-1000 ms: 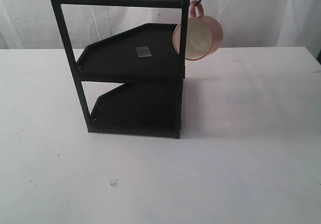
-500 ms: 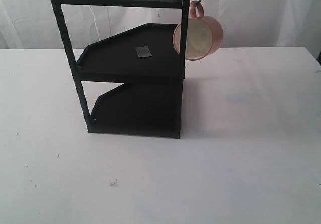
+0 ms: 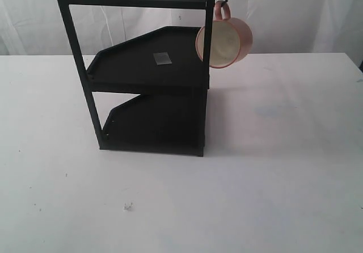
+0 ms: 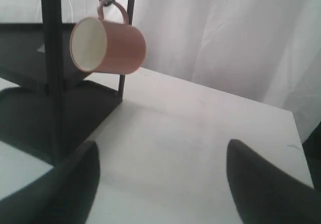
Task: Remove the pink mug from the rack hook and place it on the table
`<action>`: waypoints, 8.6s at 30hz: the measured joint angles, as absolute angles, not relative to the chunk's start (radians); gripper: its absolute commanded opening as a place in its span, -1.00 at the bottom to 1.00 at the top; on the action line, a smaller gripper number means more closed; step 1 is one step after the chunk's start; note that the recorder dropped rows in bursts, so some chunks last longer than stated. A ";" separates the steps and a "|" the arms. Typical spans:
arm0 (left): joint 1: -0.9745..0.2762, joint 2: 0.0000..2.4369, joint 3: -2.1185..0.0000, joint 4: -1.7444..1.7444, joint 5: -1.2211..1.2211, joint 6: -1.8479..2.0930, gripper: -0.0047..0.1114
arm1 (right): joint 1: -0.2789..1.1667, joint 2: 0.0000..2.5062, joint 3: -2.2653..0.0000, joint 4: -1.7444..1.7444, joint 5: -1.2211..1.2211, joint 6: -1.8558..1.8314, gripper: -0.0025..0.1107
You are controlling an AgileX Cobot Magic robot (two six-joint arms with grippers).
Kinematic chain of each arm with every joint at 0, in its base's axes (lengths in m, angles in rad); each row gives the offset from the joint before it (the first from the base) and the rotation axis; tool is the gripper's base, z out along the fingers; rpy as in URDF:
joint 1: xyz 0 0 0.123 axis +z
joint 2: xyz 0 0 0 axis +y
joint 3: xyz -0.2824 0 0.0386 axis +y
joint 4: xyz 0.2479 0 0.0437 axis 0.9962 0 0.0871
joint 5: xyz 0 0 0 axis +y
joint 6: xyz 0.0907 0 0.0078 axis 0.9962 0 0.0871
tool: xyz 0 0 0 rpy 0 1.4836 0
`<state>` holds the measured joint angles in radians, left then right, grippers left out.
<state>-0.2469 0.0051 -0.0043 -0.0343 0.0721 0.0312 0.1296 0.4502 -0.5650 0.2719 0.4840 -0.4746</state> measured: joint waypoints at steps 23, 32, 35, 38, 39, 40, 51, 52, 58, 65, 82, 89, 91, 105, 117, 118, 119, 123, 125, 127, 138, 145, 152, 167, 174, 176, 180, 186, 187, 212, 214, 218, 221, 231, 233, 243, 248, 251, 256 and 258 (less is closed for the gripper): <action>-0.247 0.005 -0.004 -0.034 0.072 0.031 -0.92 | 0.239 0.596 -0.565 0.269 0.404 -0.513 0.23; -0.247 0.005 -0.004 -0.034 0.072 0.031 -0.92 | 0.270 0.729 -0.605 0.177 0.385 -0.252 0.22; -0.247 0.005 -0.004 -0.034 0.072 0.031 -0.92 | 0.299 0.740 -0.621 0.050 0.374 -0.188 0.22; -0.247 0.005 -0.004 -0.034 0.072 0.031 -0.92 | 0.324 0.740 -0.632 -0.038 0.352 -0.184 0.22; -0.247 0.005 -0.004 -0.034 0.072 0.031 -0.92 | 0.330 0.740 -0.635 -0.053 0.352 -0.195 0.22; -0.247 0.005 -0.004 -0.034 0.072 0.031 -0.92 | 0.331 0.740 -0.634 -0.062 0.352 -0.206 0.22; -0.247 0.005 -0.004 -0.034 0.072 0.031 -0.92 | 0.340 0.740 -0.634 -0.072 0.391 -0.382 0.22; -0.247 0.005 -0.004 -0.034 0.072 0.031 -0.92 | 0.344 0.740 -0.634 -0.111 0.393 -0.327 0.22; -0.247 0.005 -0.004 -0.034 0.072 0.031 -0.92 | 0.444 0.747 -0.634 -0.541 0.363 0.392 0.22; -0.247 0.005 -0.004 -0.034 0.072 0.031 -0.92 | 0.622 0.841 -0.634 -0.903 0.299 0.890 0.22; -0.247 0.005 -0.004 -0.034 0.072 0.031 -0.92 | 0.652 1.165 -0.771 -1.361 0.336 1.373 0.22; -0.247 0.005 -0.004 -0.034 0.072 0.031 -0.92 | 0.652 1.266 -0.785 -1.558 0.389 1.732 0.22; -0.247 0.005 -0.004 -0.034 0.072 0.031 -0.92 | 0.652 1.287 -0.785 -1.631 0.401 1.834 0.22; -0.247 0.005 -0.004 -0.034 0.072 0.031 -0.92 | 0.652 1.317 -0.805 -1.730 0.442 2.021 0.22; -0.247 0.005 -0.004 -0.034 0.072 0.031 -0.92 | 0.652 1.419 -0.836 -1.734 0.483 1.983 0.22; -0.247 0.005 -0.004 -0.034 0.072 0.031 -0.92 | 0.652 1.420 -0.842 -1.734 0.485 1.974 0.22; -0.247 0.005 -0.004 -0.034 0.072 0.031 -0.92 | 0.652 1.420 -0.847 -1.734 0.485 1.966 0.22; -0.247 0.005 -0.004 -0.034 0.072 0.031 -0.92 | 0.652 1.420 -0.847 -1.734 0.485 1.840 0.22; -0.247 0.005 -0.004 -0.034 0.072 0.031 -0.92 | 0.652 1.420 -0.847 -1.734 0.479 1.785 0.22; -0.247 0.005 -0.004 -0.034 0.072 0.031 -0.92 | 0.652 1.420 -0.847 -1.734 0.479 1.726 0.22; -0.247 0.005 -0.004 -0.034 0.072 0.031 -0.92 | 0.652 1.420 -0.866 -1.734 0.505 1.577 0.22; -0.247 0.005 -0.004 -0.034 0.072 0.031 -0.92 | 0.652 1.430 -0.896 -1.734 0.528 1.524 0.22; -0.247 0.005 -0.004 -0.034 0.072 0.031 -0.92 | 0.652 1.446 -0.922 -1.734 0.498 1.516 0.21; -0.247 0.005 -0.004 -0.034 0.072 0.031 -0.92 | 0.652 1.504 -0.954 -1.734 0.603 1.518 0.21; -0.247 0.005 -0.004 -0.034 0.072 0.031 -0.92 | 0.638 1.504 -0.954 -1.734 0.613 1.520 0.21; -0.247 0.005 -0.004 -0.034 0.072 0.031 -0.92 | 0.631 1.504 -0.954 -1.734 0.613 1.528 0.21; -0.247 0.005 -0.004 -0.034 0.072 0.031 -0.92 | 0.604 1.509 -0.954 -1.734 0.606 1.620 0.21; -0.247 0.005 -0.004 -0.034 0.072 0.031 -0.92 | 0.586 1.554 -0.993 -1.734 0.566 1.678 0.21; -0.247 0.005 -0.004 -0.034 0.072 0.031 -0.92 | 0.586 1.563 -1.006 -1.734 0.563 1.686 0.21; -0.247 0.005 -0.004 -0.034 0.072 0.031 -0.92 | 0.557 1.622 -1.054 -1.734 0.563 1.746 0.21; -0.247 0.005 -0.004 -0.034 0.072 0.031 -0.92 | 0.552 1.634 -1.057 -1.734 0.563 1.746 0.21; -0.247 0.005 -0.004 -0.034 0.072 0.031 -0.92 | 0.552 1.650 -1.076 -1.734 0.563 1.746 0.21; -0.247 0.005 -0.004 -0.034 0.072 0.031 -0.92 | 0.552 1.662 -1.097 -1.734 0.562 1.746 0.21; -0.247 0.005 -0.004 -0.034 0.072 0.031 -0.92 | 0.552 1.680 -1.132 -1.734 0.560 1.747 0.21; -0.247 0.005 -0.004 -0.034 0.072 0.031 -0.92 | 0.552 1.680 -1.132 -1.734 0.560 1.747 0.21; -0.247 0.005 -0.004 -0.034 0.072 0.031 -0.92 | 0.552 1.712 -1.135 -1.734 0.554 1.747 0.21; -0.247 0.005 -0.004 -0.034 0.072 0.031 -0.92 | 0.552 1.728 -1.135 -1.734 0.560 1.747 0.21; -0.247 0.005 -0.004 -0.034 0.072 0.031 -0.92 | 0.552 1.730 -1.135 -1.734 0.561 1.747 0.20; -0.247 0.005 -0.004 -0.034 0.072 0.031 -0.92 | 0.552 1.730 -1.135 -1.734 0.566 1.747 0.20; -0.247 0.005 -0.004 -0.034 0.072 0.031 -0.92 | 0.552 1.730 -1.135 -1.734 0.579 1.740 0.20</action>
<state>-0.2469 0.0051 -0.0043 -0.0343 0.0721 0.0312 0.5524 1.7304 -1.1349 -1.7339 0.5787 1.7403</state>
